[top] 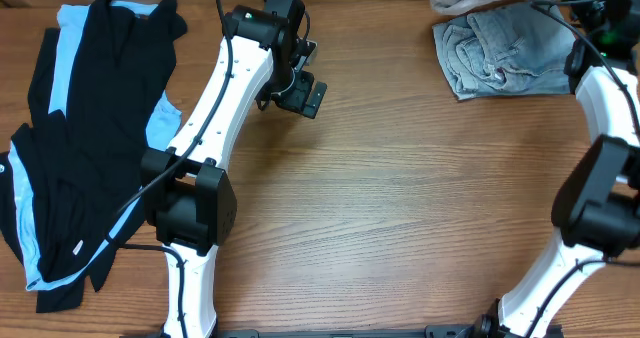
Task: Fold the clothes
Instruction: 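Carry the folded shorts with the right gripper onto the jeans at top right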
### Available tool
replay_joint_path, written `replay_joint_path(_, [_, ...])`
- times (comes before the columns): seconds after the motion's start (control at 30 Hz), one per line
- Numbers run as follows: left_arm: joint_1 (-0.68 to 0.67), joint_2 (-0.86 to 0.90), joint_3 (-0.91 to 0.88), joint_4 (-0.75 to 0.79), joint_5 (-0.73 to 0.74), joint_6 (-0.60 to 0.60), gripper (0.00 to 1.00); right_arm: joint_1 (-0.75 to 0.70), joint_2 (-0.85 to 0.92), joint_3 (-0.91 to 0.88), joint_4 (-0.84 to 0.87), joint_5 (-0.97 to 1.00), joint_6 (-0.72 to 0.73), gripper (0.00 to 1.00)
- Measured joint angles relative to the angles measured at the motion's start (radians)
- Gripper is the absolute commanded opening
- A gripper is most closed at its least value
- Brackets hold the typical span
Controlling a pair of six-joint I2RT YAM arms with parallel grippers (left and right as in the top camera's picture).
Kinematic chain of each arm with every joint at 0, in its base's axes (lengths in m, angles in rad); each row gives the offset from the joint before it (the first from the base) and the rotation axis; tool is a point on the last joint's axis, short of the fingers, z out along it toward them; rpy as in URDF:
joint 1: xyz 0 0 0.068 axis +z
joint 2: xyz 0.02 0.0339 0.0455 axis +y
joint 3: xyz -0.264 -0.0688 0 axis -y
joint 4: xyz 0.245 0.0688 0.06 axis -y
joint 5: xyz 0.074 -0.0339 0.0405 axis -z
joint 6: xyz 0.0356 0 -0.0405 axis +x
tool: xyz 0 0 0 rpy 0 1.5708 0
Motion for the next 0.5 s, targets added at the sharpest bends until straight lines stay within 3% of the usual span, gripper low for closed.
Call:
replay_joint_path(0.17, [0.000,0.000,0.000,0.005,0.000,0.000,1.00,-0.007,0.094,0.037,-0.013,0.035,-0.005,0.04])
replay_joint_path(0.5, [0.000,0.000,0.000,0.038,0.000,-0.008,1.00,-0.061,0.099,0.074,-0.419,-0.046,-0.167,0.04])
